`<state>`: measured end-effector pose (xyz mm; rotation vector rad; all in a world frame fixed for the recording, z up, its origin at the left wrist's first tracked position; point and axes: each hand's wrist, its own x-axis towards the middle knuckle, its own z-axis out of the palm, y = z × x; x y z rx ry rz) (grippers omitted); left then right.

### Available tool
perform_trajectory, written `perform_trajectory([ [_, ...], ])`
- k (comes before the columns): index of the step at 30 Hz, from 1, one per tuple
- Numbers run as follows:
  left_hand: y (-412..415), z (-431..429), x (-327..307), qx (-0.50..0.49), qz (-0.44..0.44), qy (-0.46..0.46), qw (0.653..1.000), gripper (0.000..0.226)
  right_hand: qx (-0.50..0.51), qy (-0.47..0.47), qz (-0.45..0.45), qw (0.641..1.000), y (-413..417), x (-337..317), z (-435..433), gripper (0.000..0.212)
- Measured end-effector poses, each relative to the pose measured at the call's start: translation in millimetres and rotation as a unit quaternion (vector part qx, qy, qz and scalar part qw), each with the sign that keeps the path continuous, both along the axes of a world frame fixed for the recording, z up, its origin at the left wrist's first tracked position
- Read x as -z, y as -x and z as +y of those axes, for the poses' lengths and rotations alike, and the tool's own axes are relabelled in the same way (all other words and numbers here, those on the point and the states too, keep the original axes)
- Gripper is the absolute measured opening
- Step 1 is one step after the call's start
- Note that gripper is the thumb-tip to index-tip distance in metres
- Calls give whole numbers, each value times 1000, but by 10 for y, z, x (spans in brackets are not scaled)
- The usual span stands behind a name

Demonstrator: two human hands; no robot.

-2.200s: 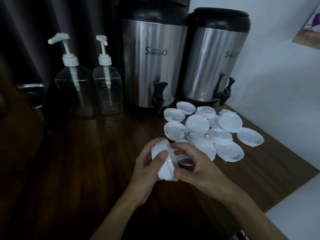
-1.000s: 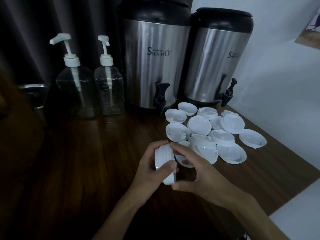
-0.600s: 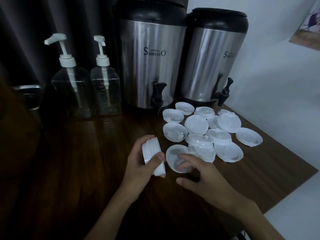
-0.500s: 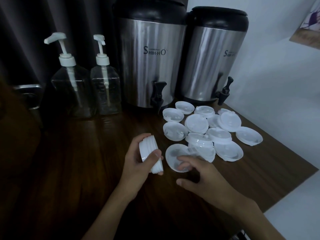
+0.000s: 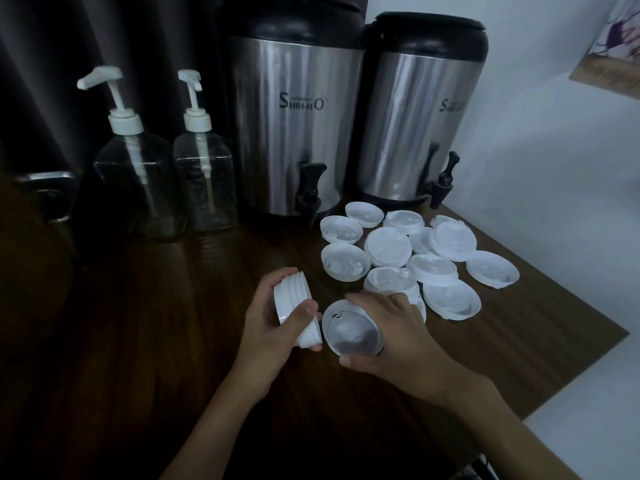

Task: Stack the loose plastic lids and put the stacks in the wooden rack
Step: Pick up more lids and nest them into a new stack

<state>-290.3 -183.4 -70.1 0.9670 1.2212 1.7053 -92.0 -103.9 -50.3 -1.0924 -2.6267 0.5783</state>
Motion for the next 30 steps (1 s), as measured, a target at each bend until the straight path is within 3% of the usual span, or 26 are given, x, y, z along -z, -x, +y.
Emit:
perform_trajectory([
  [12, 13, 12, 2, 1, -10, 0, 1000, 49, -40, 14, -35, 999, 0, -105, 52, 86],
  [14, 17, 16, 1, 3, -22, 8, 1000, 47, -23, 25, 8, 999, -7, -120, 43, 84],
  [16, 14, 12, -7, 6, -28, 12, 1000, 49, 17, 77, 104, 991, -4, -152, 22, 83],
  [20, -12, -9, -32, 24, -33, 15, 999, 55, 32, 181, 269, 945, 80, -183, -35, 72],
  [23, -22, -20, -43, 38, -39, 12, 998, 50, 17, 223, 300, 927, 181, -156, -110, 76],
  [30, -27, -26, -78, 50, -45, 9, 998, 46, 12, 231, 294, 927, 308, -92, -155, 82],
])
